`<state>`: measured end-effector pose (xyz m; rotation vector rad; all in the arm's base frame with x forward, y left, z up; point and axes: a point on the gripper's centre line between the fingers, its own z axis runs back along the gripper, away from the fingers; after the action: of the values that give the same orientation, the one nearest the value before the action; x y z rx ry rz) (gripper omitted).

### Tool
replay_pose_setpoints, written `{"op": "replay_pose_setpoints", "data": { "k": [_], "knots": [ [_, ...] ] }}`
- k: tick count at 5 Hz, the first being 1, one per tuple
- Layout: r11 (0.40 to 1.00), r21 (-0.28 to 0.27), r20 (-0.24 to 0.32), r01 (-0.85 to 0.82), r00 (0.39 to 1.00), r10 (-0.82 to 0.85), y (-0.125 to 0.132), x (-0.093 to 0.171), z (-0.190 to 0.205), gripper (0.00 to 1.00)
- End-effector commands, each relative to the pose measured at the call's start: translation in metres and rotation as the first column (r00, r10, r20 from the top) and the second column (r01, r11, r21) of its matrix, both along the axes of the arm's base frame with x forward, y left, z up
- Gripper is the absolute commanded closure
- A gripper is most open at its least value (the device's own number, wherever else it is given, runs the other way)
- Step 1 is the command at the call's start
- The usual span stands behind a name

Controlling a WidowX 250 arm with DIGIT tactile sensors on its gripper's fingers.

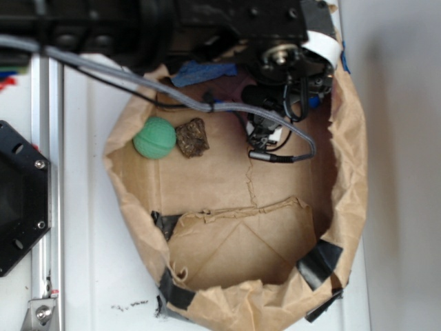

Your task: Grab the blue bottle.

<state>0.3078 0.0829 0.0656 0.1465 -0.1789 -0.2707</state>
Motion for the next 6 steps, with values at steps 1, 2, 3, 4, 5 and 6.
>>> {"op": "replay_pose_setpoints", "data": {
  "k": [1,2,3,4,5,6],
  "knots": [
    [1.000,0.028,0.035,0.008,0.999,-0.009,-0.005,0.020,0.002,0.00],
    [1.000,0.025,0.024,0.000,1.000,-0.001,-0.003,0.026,0.000,0.00],
    [1.000,0.021,0.004,0.023,1.000,-0.023,-0.006,0.031,-0.007,0.00],
    [0.998,0.024,-0.033,0.057,0.998,-0.056,-0.010,0.033,-0.020,0.00],
    [0.997,0.037,-0.041,0.066,0.997,-0.065,-0.012,0.033,-0.025,0.00],
    [0.998,0.023,-0.035,0.051,0.998,-0.050,-0.011,0.032,-0.023,1.00]
  ]
}}
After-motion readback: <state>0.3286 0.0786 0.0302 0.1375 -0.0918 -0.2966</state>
